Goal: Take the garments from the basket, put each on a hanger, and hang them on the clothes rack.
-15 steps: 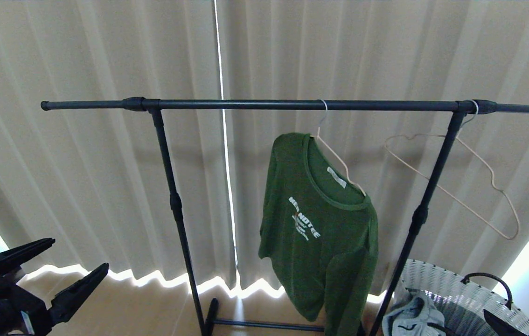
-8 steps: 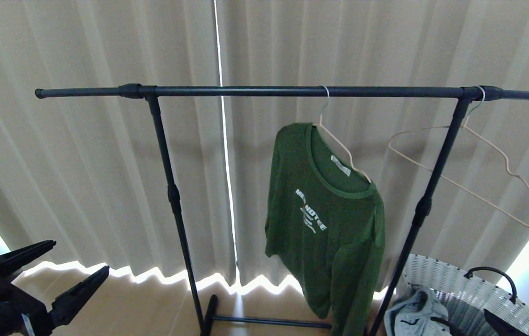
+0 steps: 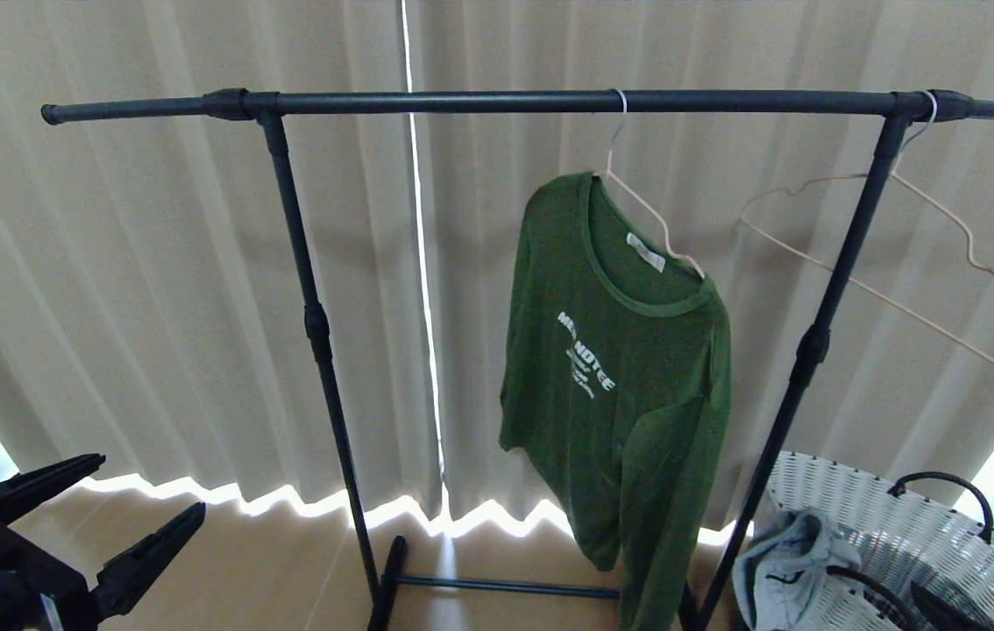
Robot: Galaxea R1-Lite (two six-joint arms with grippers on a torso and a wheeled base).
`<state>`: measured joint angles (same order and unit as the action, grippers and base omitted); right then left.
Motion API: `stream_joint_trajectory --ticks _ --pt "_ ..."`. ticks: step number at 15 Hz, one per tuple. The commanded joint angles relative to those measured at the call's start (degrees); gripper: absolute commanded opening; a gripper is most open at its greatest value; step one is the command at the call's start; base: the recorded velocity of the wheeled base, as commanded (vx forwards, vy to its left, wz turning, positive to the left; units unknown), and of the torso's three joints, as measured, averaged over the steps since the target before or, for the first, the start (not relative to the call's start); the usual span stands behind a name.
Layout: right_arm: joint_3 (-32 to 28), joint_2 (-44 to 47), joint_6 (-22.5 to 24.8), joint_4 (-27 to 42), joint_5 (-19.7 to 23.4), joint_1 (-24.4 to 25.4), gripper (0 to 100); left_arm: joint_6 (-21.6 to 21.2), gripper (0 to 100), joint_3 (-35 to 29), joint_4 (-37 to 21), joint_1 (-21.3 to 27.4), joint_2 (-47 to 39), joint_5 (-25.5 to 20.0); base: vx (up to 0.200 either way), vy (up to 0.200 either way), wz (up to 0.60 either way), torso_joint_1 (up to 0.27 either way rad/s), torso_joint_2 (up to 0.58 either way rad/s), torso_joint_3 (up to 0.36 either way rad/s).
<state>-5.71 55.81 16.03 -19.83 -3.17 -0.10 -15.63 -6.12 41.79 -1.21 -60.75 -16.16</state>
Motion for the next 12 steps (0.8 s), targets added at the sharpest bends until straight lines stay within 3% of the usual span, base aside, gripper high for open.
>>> stream_joint_trajectory --ticks 1,12 --pt "0.0 -0.5 0.1 0.1 0.0 0.0 100 0.0 100 0.0 0.0 0.0 0.0 0.0 0.000 0.000 0.00 -0.032 0.13 0.085" --pt "0.4 -0.8 0.2 0.4 -0.1 0.3 100 0.2 100 -0.6 0.3 0.3 0.2 -0.2 0.000 0.000 0.00 -0.001 0.01 0.005"
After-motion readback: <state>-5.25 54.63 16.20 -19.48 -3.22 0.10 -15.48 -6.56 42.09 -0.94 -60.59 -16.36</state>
